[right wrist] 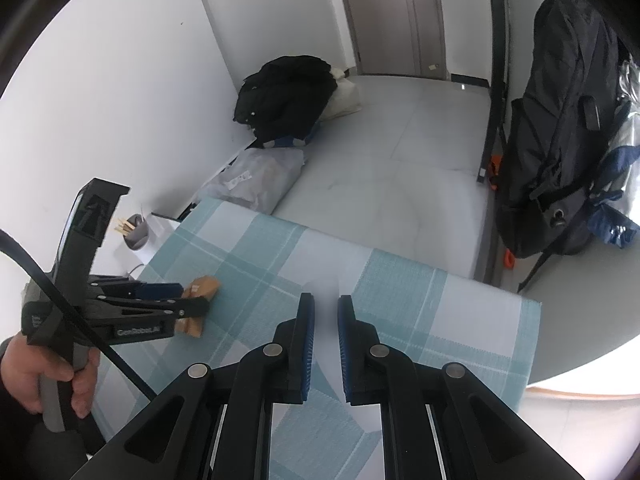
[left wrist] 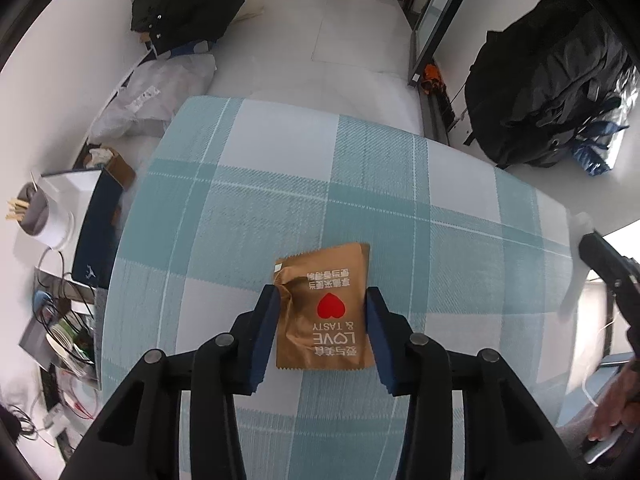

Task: Collect trash
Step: 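Carry the brown sachet and foam strip over the white trash bin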

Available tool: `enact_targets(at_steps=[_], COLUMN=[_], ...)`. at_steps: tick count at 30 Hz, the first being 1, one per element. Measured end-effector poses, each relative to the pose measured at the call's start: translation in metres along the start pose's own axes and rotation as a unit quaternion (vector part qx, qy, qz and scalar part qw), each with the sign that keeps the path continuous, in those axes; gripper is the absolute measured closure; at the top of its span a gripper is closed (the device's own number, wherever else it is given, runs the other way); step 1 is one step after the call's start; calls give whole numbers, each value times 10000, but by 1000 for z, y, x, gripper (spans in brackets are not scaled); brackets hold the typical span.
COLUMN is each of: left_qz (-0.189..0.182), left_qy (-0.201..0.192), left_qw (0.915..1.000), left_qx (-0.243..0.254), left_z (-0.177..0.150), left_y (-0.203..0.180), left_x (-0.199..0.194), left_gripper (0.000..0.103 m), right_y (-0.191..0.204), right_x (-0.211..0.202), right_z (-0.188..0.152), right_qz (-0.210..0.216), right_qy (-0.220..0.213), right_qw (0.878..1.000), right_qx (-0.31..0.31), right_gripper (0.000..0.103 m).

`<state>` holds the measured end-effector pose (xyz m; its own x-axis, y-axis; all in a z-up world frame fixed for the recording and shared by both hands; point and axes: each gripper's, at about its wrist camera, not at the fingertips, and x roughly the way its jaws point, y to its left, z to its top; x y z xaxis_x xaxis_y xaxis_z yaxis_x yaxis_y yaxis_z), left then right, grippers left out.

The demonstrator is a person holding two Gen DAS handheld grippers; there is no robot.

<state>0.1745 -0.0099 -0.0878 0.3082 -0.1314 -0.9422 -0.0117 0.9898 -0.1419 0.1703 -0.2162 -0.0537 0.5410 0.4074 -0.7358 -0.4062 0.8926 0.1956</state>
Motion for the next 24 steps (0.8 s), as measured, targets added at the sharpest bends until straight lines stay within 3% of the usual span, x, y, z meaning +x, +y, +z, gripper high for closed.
enact_targets(at_steps=[7, 17, 24], left_qz=[-322, -695, -746], left_qy=[-115, -619, -1048], left_qw=[9993, 9957, 9908], left_qx=[-116, 21, 410], left_z=[-9, -23, -29], left_y=[7, 1, -27], left_x=[-15, -58, -94], left_gripper=[66, 67, 67], right_y=[8, 36, 32], right_x=[-11, -50, -108], right_z=[-7, -19, -28], right_qz=[216, 377, 404], right_qy=[-30, -333, -871], right_qw=[9996, 9984, 9938], right_qx=[205, 248, 563], right_gripper=[92, 92, 92])
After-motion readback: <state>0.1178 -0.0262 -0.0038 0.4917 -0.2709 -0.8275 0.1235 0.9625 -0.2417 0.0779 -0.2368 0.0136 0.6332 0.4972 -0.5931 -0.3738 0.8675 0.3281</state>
